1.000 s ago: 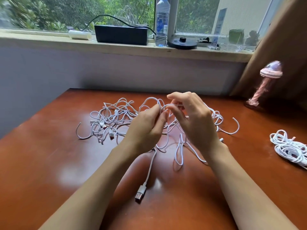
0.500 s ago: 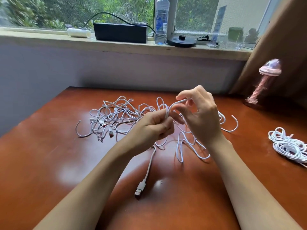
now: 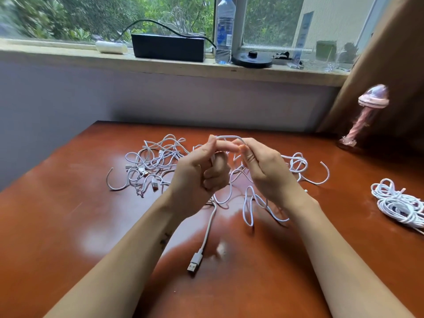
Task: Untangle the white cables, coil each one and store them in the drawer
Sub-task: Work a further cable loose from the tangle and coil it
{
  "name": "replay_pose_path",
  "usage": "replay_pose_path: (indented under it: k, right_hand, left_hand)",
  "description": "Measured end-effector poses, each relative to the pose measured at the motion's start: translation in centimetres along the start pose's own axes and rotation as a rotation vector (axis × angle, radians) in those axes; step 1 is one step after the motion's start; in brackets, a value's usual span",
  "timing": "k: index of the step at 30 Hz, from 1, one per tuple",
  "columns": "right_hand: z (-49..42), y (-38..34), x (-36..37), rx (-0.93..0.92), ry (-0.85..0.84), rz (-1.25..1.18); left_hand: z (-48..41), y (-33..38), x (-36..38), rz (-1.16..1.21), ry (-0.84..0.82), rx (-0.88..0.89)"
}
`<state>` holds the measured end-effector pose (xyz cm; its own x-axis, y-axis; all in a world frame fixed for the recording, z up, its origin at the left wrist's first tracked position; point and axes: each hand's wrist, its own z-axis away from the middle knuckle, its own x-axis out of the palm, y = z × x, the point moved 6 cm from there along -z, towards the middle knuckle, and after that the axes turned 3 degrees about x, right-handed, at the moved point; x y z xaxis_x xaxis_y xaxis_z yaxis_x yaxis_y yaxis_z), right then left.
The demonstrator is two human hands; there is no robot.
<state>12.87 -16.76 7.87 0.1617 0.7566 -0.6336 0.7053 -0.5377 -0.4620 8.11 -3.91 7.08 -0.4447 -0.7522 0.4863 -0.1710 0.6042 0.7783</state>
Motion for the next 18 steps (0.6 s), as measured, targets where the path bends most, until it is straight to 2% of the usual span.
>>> replay_pose_path:
  k: [5, 9, 13, 18]
  right_hand:
    - [0.6, 1.1, 2.3, 0.046, -0.084, 0.211]
    - [1.0, 0.0, 3.1, -0.013, -0.118, 0.186]
    - [1.6, -0.8, 4.6, -0.023, -0.242, 0.144]
    - [1.7, -1.6, 4.7, -0.116, -0.196, 0.215]
  left_hand:
    - [-0.3, 1.2, -1.2, 0.101, 0.148, 0.072]
    - [-0.4, 1.8, -2.1, 0.068, 0.267, 0.119]
    - [-0.6, 2.1, -2.4, 0.036, 0.309, 0.149]
    - [-0.6, 2.0, -3.2, 0.021, 0.362, 0.197]
